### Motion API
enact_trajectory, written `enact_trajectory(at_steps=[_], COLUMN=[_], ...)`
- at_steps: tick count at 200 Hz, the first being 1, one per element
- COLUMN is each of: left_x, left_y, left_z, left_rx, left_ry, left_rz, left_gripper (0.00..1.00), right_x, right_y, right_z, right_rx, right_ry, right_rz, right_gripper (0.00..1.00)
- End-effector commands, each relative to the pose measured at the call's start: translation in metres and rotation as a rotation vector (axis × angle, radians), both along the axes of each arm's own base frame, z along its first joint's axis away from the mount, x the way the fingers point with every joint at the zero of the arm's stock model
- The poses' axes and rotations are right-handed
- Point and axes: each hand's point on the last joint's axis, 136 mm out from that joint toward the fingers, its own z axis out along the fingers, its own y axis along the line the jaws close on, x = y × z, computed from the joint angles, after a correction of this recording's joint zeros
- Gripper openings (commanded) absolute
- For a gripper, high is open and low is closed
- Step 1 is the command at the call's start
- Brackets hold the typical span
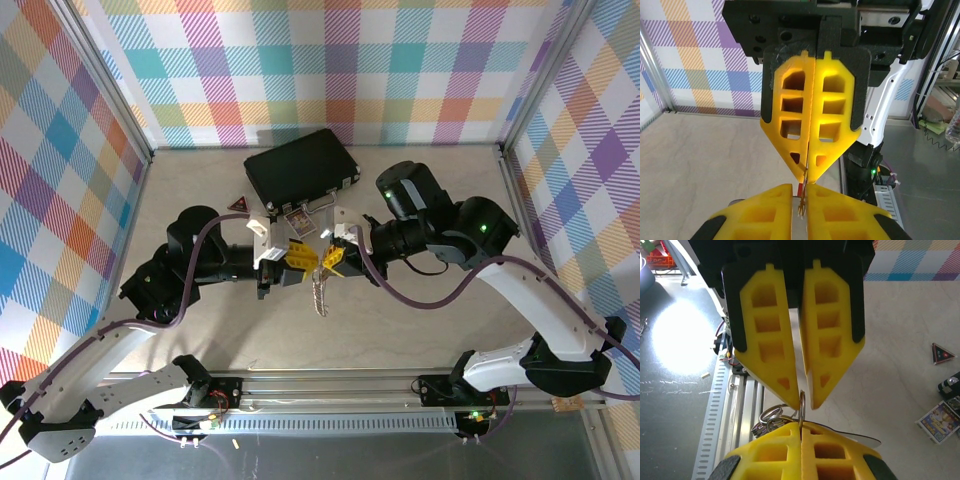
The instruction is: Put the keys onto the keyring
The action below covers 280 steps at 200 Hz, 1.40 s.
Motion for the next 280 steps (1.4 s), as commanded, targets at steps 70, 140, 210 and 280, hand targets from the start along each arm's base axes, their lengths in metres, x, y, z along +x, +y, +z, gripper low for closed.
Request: enact_trajectory(at_steps=[70, 140, 210, 280], left_x=[-0.002, -0.012, -0.024, -0.024], left_y=[0.0, -0.004, 0.001, 0.004], left_z=[0.0, 0.04, 0.06, 0.027], left_rx=[-0.008, -0.293, -0.438, -0.227], left_ry=[-0.018, 0.002, 0.014, -0.01], left_rz=[-0.007, -0.082, -0.153, -0.092], left_gripper=[0.0, 0.0, 0.0, 0.06], right_x=[-0.01, -0.004, -0.01, -0.007], right_y=[0.011, 0.013, 0.003, 0.0], right_z=[0.004, 0.026, 0.039, 0.031], right_rx=[0.07, 0.284, 0.356, 0.286], right_ry=[0.016, 0.02, 0.009, -0.009], right_rz=[0.046, -0.063, -0.077, -0.086], right_gripper=[0.0, 0.21, 0.07, 0.0])
